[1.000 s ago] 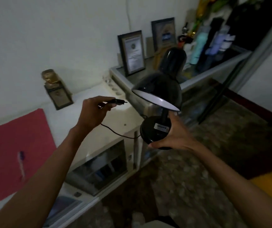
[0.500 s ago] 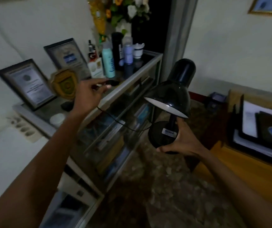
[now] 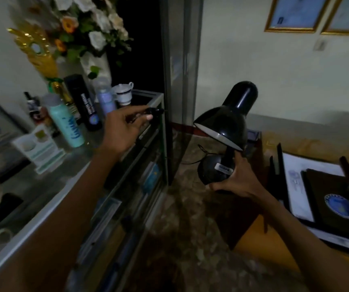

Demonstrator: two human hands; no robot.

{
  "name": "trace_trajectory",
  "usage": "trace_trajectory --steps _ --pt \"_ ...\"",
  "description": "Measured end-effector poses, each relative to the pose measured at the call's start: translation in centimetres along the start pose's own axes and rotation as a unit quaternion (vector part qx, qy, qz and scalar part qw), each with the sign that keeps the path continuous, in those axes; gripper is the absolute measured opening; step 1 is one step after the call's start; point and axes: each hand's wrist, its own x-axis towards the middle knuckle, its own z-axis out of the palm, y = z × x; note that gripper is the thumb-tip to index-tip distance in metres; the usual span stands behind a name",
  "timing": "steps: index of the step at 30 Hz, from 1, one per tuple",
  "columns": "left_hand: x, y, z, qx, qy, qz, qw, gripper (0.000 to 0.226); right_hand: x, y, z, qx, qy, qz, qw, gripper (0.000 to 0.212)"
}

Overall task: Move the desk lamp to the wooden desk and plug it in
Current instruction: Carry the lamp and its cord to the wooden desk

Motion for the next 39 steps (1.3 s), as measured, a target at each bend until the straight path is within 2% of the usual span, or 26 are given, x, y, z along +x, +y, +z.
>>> trace_trajectory --steps 6,9,11,17,20,29,34,39 --pt "8.7 -6.4 9.6 -0.080 -0.028 -0.011 0.996 0.020 10.0 3.7 -2.1 -0.026 0.062 0.041 0.997 0.136" --pt "12.9 -8.5 14.2 -0.046 -0.037 0.020 0.998 0.015 14.4 5.0 -3.3 -0.030 0.097 0.068 0.992 0.132" --pt "16.0 -9.3 17.2 -0.041 -0.068 0.010 0.997 0.019 17.3 5.7 -4.5 -0.030 0.113 0.090 0.989 0.129" --pt "24.5 -10.2 27.6 -0.072 -0.130 0.027 0.988 0.027 26.1 10.2 -8.2 -0.023 0.151 0.112 0.982 0.124" --pt "28.9 -11.4 34.0 -0.087 -0.160 0.044 0.982 0.029 30.8 13.9 -10.1 -0.037 0.176 0.124 0.976 0.130" --pt "43.3 -13.2 53.8 -0.096 -0.196 0.029 0.976 0.024 44.7 24.4 -18.8 -0.048 0.213 0.181 0.959 0.119" --pt "49.9 -12.7 63.8 -0.137 -0.240 0.039 0.960 0.029 50.1 28.9 -22.8 -0.043 0.244 0.243 0.938 0.127" --pt "55.5 -11.7 74.6 -0.207 -0.302 0.065 0.928 0.027 54.0 33.2 -27.0 -0.065 0.292 0.288 0.910 0.128"
